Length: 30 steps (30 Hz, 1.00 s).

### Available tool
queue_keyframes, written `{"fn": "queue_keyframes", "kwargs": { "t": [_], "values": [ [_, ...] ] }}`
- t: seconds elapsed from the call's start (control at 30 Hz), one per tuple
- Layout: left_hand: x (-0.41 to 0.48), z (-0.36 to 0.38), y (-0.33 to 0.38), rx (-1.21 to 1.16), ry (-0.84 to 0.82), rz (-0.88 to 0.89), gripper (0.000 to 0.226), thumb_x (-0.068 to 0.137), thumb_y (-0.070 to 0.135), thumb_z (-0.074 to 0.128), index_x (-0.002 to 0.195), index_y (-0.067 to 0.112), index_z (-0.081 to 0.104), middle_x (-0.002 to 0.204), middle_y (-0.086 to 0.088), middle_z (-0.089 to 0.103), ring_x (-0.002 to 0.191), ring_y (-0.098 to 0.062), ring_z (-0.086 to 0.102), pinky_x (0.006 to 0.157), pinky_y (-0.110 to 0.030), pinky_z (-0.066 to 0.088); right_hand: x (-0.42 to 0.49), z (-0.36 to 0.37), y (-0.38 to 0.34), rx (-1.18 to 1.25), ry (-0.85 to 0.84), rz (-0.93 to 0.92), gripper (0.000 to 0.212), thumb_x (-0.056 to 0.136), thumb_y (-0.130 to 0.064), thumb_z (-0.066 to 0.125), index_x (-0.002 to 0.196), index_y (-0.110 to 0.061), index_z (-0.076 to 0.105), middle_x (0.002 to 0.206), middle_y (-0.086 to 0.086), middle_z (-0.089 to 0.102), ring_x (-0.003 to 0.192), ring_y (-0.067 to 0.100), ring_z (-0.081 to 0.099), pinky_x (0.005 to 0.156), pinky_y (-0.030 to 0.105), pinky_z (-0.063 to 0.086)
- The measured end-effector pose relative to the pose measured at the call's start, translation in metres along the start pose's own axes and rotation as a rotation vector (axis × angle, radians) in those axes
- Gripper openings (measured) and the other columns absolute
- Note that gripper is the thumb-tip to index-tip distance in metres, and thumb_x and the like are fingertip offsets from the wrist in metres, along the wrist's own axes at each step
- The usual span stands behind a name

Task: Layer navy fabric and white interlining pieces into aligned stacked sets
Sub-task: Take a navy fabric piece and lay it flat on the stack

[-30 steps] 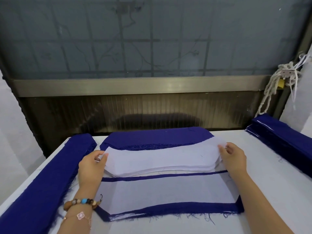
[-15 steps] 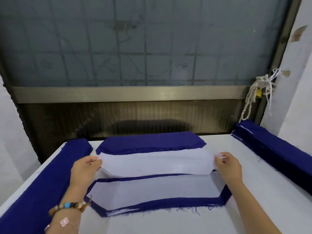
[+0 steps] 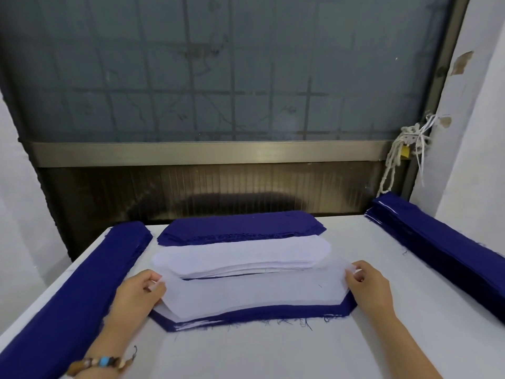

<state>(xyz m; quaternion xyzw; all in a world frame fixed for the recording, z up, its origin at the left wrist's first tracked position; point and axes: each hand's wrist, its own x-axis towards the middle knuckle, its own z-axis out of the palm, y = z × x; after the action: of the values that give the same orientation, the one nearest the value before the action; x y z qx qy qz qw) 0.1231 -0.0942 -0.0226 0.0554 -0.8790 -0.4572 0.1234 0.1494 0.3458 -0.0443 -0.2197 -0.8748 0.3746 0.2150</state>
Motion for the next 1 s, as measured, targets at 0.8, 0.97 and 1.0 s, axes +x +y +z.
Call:
{"fn": "queue_keyframes", "kwargs": {
  "t": [0.8,0.97,1.0],
  "values": [
    [-0.001,-0.002,-0.01,0.142,0.005,0.019,0.009,0.086,0.015,0.07,0.086,0.019,0.062,0.073,-0.009,0.059,0.066,-0.023,0.056,0.056,-0.027,0.043,-0.006,-0.005,-0.002,-0.039,-0.038,0.044,0.004,0.089,-0.022,0.059,0.092,-0.022,0.057,0.073,-0.005,0.06,0.074,0.021,0.056,0.065,0.031,0.039],
    [0.0,-0.002,-0.012,0.114,0.038,0.026,0.012,0.087,0.013,0.069,0.09,0.021,0.061,0.077,-0.008,0.059,0.071,-0.022,0.058,0.058,-0.025,0.044,-0.005,-0.003,-0.001,-0.039,0.019,0.042,0.01,0.092,-0.026,0.057,0.085,-0.019,0.058,0.073,-0.003,0.061,0.072,0.021,0.056,0.065,0.032,0.041],
    [0.0,-0.002,-0.012,0.114,0.039,0.026,0.012,0.087,0.013,0.069,0.09,0.022,0.061,0.077,-0.008,0.059,0.071,-0.022,0.058,0.058,-0.025,0.043,-0.004,-0.002,-0.001,-0.044,0.025,0.045,0.011,0.092,-0.026,0.057,0.084,-0.019,0.058,0.073,-0.003,0.061,0.072,0.02,0.056,0.065,0.032,0.04]
  ]
}}
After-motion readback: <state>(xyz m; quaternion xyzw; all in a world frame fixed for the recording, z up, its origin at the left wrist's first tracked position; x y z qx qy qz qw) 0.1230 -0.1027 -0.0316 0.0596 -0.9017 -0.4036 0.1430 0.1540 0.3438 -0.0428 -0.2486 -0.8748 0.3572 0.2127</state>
